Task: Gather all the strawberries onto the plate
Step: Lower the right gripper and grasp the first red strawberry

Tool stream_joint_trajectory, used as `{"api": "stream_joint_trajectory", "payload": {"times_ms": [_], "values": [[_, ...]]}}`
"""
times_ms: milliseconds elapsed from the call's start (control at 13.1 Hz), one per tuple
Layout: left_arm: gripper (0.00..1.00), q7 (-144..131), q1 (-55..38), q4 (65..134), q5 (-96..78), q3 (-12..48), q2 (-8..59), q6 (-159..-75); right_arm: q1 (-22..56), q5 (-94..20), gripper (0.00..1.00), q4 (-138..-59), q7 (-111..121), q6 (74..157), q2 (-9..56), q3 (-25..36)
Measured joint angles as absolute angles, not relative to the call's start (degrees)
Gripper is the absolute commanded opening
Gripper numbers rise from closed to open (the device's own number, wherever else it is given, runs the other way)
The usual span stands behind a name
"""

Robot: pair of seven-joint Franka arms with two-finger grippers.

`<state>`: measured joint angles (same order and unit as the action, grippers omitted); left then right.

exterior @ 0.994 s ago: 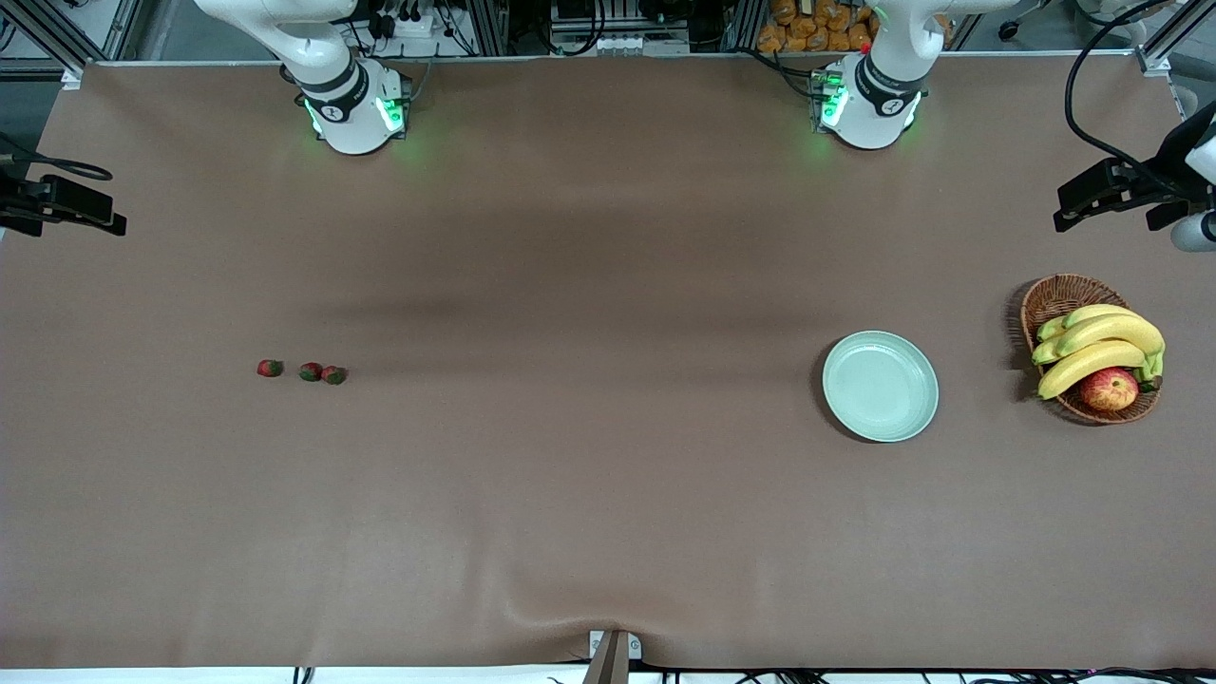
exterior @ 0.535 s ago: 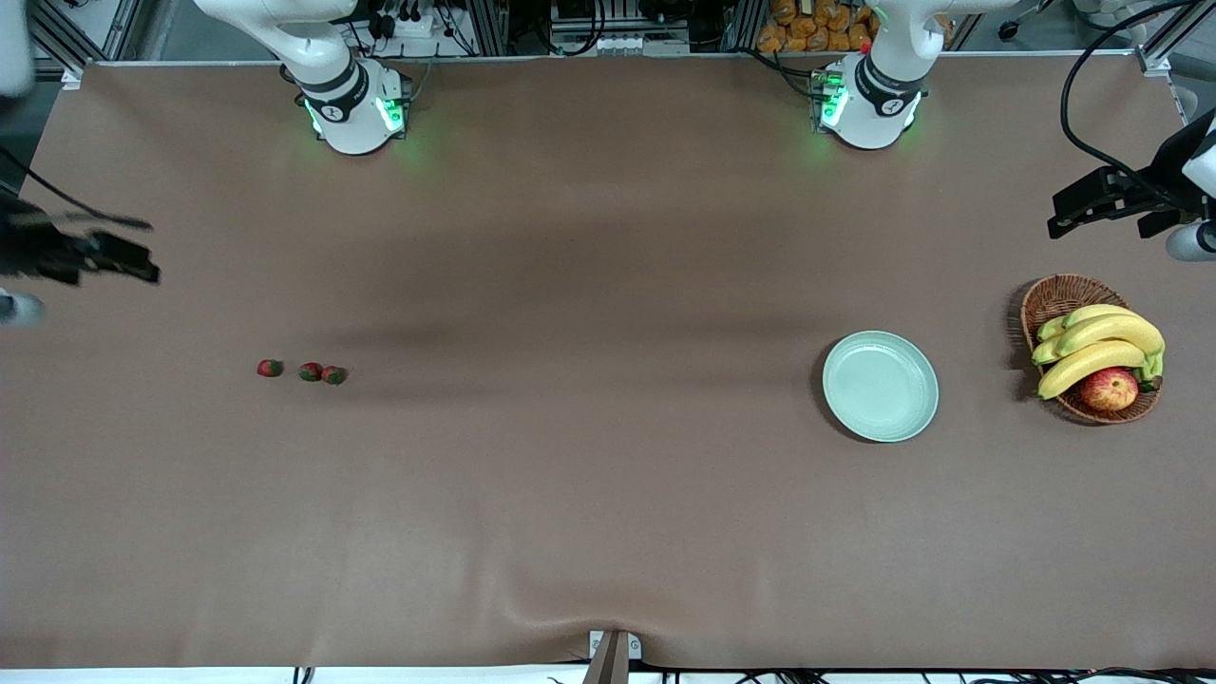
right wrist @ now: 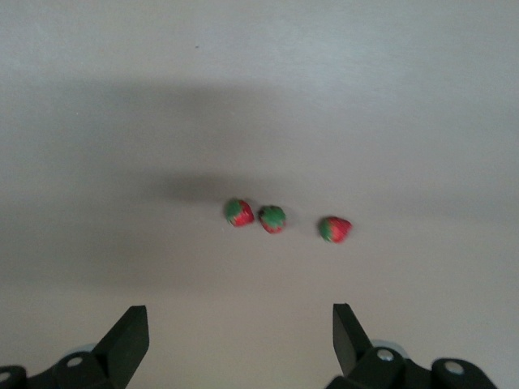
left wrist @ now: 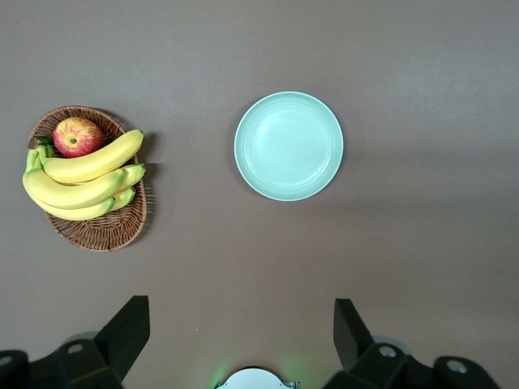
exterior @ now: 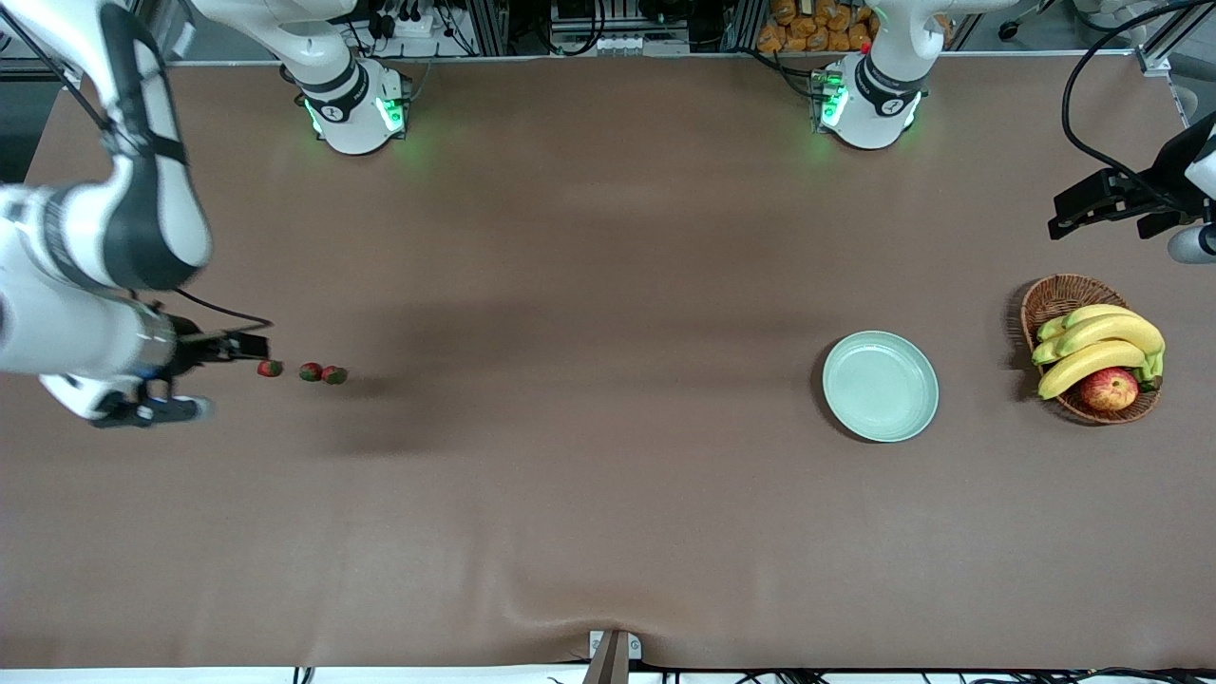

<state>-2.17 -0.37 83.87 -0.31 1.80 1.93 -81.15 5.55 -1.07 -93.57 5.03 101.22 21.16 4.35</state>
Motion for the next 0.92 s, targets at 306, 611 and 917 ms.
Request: {"api": "stream_joint_trajectory", "payload": {"times_ms": [306, 611, 917], "values": [[1.00, -2.2, -0.4, 84.1, -0.3, 1.8, 2.0, -82.7, 7.4, -1.1, 1.00, -98.4, 15.4, 112.2, 25.4, 3.8], [1.00, -2.2, -0.4, 84.3, -0.3, 1.8, 2.1, -83.4, 7.3, -1.1, 1.00, -104.1, 23.5, 117.6, 27.3, 3.9], [1.00, -2.2, -0.4, 84.3, -0.3, 1.8, 2.8, -84.7, 7.3, -1.1, 1.00, -104.9, 29.9, 118.8, 29.9, 3.9]]}}
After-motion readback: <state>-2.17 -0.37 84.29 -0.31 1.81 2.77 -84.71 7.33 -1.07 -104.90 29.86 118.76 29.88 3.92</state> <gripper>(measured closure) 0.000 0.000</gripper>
